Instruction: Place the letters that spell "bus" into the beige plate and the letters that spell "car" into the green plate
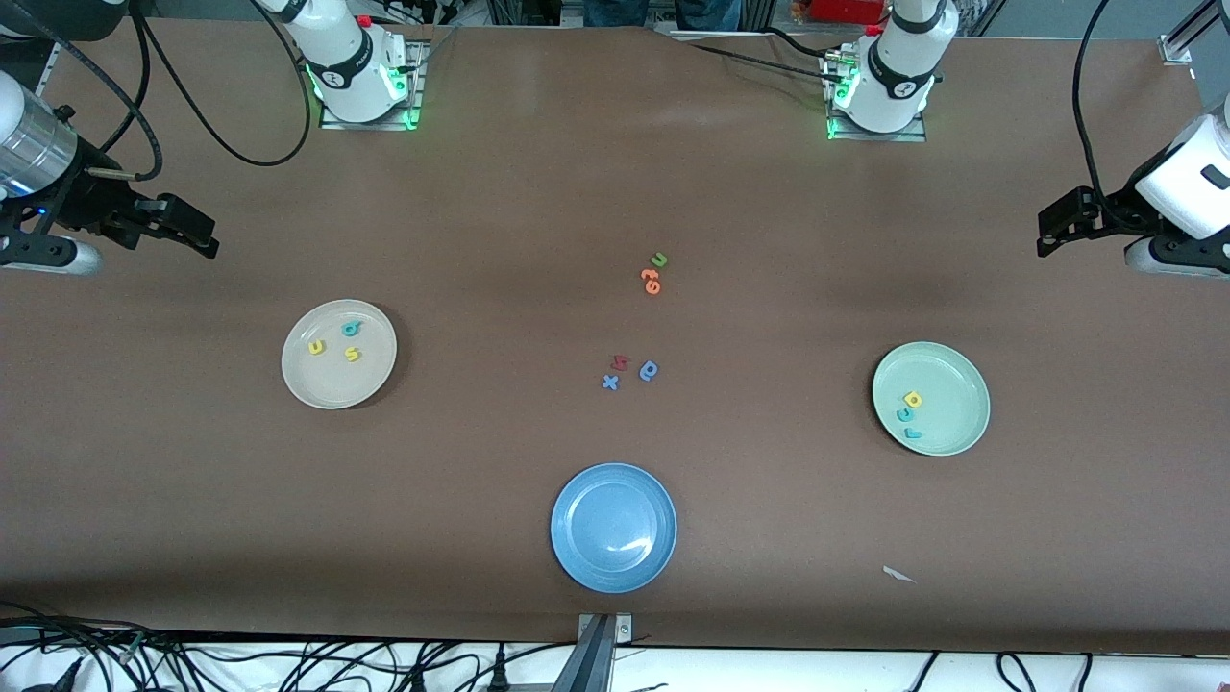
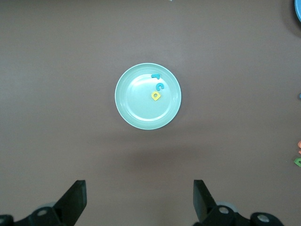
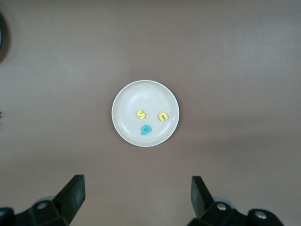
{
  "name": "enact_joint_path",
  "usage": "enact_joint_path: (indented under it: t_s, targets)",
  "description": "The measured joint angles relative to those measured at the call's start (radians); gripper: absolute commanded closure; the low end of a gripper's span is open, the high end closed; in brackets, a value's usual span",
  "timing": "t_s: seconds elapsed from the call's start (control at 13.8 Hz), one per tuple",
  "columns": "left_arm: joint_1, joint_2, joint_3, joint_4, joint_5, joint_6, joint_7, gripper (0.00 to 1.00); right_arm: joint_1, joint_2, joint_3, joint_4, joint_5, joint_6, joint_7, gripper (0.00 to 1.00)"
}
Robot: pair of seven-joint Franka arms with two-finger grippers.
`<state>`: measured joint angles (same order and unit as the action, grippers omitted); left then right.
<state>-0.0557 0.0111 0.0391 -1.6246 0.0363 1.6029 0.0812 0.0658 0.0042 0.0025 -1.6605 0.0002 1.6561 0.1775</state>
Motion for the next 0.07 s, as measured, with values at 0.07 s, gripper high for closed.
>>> enact_joint_path:
  t_s: [0.07]
  targets:
    - [0.0,0.0,0.0,0.0,0.0,0.0,0.0,0.0,0.0,0.0,0.0,0.0,0.0,0.0,0.0,0.0]
